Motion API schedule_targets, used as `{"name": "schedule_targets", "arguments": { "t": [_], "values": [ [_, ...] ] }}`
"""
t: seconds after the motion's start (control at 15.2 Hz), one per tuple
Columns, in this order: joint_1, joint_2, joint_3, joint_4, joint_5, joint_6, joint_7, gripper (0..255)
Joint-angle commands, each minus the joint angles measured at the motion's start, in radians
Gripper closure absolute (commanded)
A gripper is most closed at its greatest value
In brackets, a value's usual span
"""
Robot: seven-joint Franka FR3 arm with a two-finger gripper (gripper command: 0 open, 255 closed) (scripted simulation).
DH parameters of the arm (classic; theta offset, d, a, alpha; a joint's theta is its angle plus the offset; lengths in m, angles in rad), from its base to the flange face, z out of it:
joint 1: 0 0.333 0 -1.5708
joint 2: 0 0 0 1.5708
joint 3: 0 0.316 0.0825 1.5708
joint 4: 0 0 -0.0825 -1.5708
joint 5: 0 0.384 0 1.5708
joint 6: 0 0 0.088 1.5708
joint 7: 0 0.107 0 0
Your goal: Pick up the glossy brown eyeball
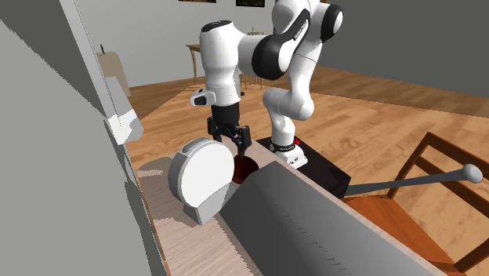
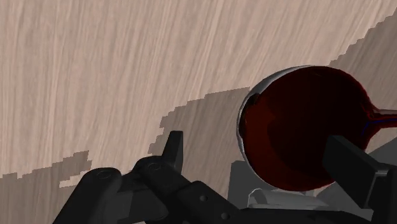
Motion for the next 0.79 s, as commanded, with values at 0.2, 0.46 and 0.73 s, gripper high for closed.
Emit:
{"name": "schedule_targets", "arguments": {
  "t": [0.2, 0.46, 0.73],
  "values": [
    [0.002, 0.024, 0.008, -0.044, 0.003, 0.068, -0.001, 0],
    [0.001, 0.024, 0.007, -0.044, 0.003, 0.069, -0.002, 255],
    [0.001, 0.024, 0.007, -0.044, 0.003, 0.068, -0.002, 255]
  ]
}}
